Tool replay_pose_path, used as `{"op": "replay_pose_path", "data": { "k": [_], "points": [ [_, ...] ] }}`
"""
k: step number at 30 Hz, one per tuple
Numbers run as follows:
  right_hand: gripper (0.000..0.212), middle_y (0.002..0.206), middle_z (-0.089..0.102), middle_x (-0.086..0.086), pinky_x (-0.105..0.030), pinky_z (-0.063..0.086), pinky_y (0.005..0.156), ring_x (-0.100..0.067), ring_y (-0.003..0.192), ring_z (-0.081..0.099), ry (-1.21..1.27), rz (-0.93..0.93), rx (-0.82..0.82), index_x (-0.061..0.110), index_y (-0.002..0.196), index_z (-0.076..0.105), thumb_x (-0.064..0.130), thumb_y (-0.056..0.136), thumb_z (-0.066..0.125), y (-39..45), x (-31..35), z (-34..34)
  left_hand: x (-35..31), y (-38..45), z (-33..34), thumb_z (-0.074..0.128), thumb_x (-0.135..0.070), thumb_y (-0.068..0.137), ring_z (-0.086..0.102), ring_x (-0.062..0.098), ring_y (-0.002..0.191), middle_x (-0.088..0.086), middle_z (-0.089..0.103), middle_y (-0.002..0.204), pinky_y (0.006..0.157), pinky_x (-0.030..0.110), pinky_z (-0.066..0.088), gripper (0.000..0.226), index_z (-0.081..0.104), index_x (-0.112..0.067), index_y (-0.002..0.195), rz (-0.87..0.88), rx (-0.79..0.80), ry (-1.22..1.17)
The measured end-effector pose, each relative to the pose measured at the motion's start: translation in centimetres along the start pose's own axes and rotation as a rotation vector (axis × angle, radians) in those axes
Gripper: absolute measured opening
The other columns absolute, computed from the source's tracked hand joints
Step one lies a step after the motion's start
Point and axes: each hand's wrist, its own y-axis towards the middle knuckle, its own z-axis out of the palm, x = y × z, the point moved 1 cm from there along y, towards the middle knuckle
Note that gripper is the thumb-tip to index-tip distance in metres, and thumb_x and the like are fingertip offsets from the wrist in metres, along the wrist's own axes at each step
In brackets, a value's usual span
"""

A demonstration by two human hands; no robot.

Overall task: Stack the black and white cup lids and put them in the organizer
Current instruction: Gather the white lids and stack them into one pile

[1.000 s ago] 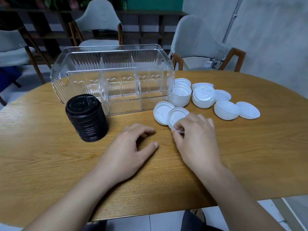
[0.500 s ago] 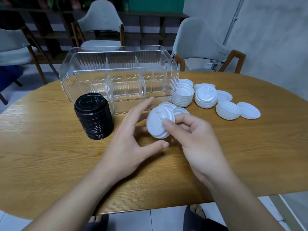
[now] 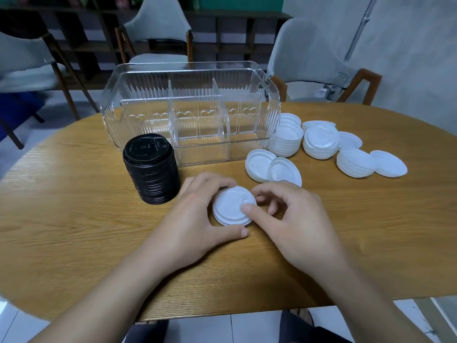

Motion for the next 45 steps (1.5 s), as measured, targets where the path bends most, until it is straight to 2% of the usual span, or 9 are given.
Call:
{"op": "replay_pose_path", "data": {
  "k": [5,13,17,21,27,30,35,40,45],
  "points": [
    [0.016,0.090,0.070,0.016,-0.018,0.050,0.077,-0.008,0.086,0.068,-0.018,-0.027,0.015,0.037,0.102,0.080,0.047,0.091,0.085,0.2,-0.4,0.3,0.4,0.2,0.5,0.084,-0.076,0.074,0.041,-0.002,0.138,-0.036,0.055,0.140,0.122,0.034,0.038,0.089,0.059,-0.045,0.153,-0.045,0.041,0.059],
    [0.021,0.092,0.069,0.015,-0.020,0.050,0.080,-0.008,0.088,0.066,-0.054,-0.059,0.025,0.034,0.109,0.081,0.042,0.091,0.087,0.0,-0.6,0.4,0.4,0.1,0.3,0.085,-0.078,0.075,0.046,-0.002,0.137,-0.033,0.060,0.139,0.117,0.027,0.041,0.090,0.062,-0.038,0.153,-0.079,0.036,0.054],
    [0.025,0.093,0.066,0.015,-0.020,0.049,0.077,-0.010,0.082,0.063,-0.118,-0.106,-0.156,0.028,0.109,0.079,0.035,0.089,0.091,0.7,-1.2,-0.6,0.3,0.0,0.3,0.083,-0.083,0.072,0.046,-0.003,0.140,-0.035,0.058,0.141,0.119,0.027,0.041,0.094,0.060,-0.042,0.153,-0.091,0.027,0.041],
    [0.041,0.104,0.060,0.011,-0.034,0.051,0.088,-0.012,0.094,0.057,-0.327,-0.064,-0.219,0.025,0.120,0.073,0.046,0.088,0.089,1.9,-2.8,-1.0,0.0,-0.2,0.4,0.084,-0.082,0.073,0.047,-0.003,0.137,-0.033,0.060,0.138,0.116,0.027,0.042,0.090,0.062,-0.042,0.151,-0.094,0.002,0.042],
    [0.010,0.094,0.065,0.006,-0.048,0.053,0.088,-0.021,0.092,0.059,-0.410,-0.106,-0.229,0.021,0.097,0.077,0.024,0.094,0.085,2.8,-3.3,-0.5,-0.1,-0.2,0.5,0.069,-0.089,0.081,0.052,-0.003,0.135,-0.034,0.064,0.134,0.112,0.023,0.042,0.077,0.068,-0.043,0.143,-0.093,-0.032,0.015],
    [0.009,0.088,0.064,0.008,-0.047,0.051,0.083,-0.020,0.086,0.057,-0.382,-0.130,-0.295,0.021,0.090,0.075,0.020,0.095,0.082,2.6,-3.1,-0.9,-0.2,-0.2,0.6,0.069,-0.083,0.086,0.054,0.000,0.133,-0.032,0.066,0.132,0.112,0.026,0.045,0.068,0.070,-0.042,0.140,-0.096,-0.044,0.000],
    [0.010,0.084,0.068,0.009,-0.022,0.048,0.074,-0.011,0.077,0.064,0.008,-0.123,-0.305,0.024,0.089,0.079,0.019,0.095,0.086,1.6,-1.7,-1.6,-0.5,-0.1,0.4,0.080,-0.071,0.085,0.058,0.005,0.135,-0.030,0.065,0.135,0.113,0.033,0.049,0.067,0.068,-0.041,0.143,-0.076,-0.113,-0.087],
    [0.006,0.082,0.077,-0.007,-0.023,0.051,0.069,-0.010,0.073,0.065,0.759,0.044,-0.031,0.007,0.095,0.082,0.013,0.095,0.082,0.8,0.1,-0.3,-1.1,-0.1,0.0,0.097,-0.040,0.082,0.058,0.014,0.144,-0.018,0.062,0.152,0.114,0.036,0.051,0.090,0.054,-0.033,0.160,-0.019,-0.192,-0.215],
    [0.030,0.076,0.065,-0.013,-0.031,0.041,0.069,-0.016,0.068,0.053,1.023,0.148,0.177,0.004,0.106,0.080,0.025,0.085,0.082,0.4,0.6,0.9,-1.4,-0.2,0.4,0.100,-0.021,0.079,0.058,0.025,0.150,-0.004,0.063,0.157,0.123,0.046,0.047,0.100,0.047,-0.019,0.164,0.047,-0.184,-0.499]
  ]
}}
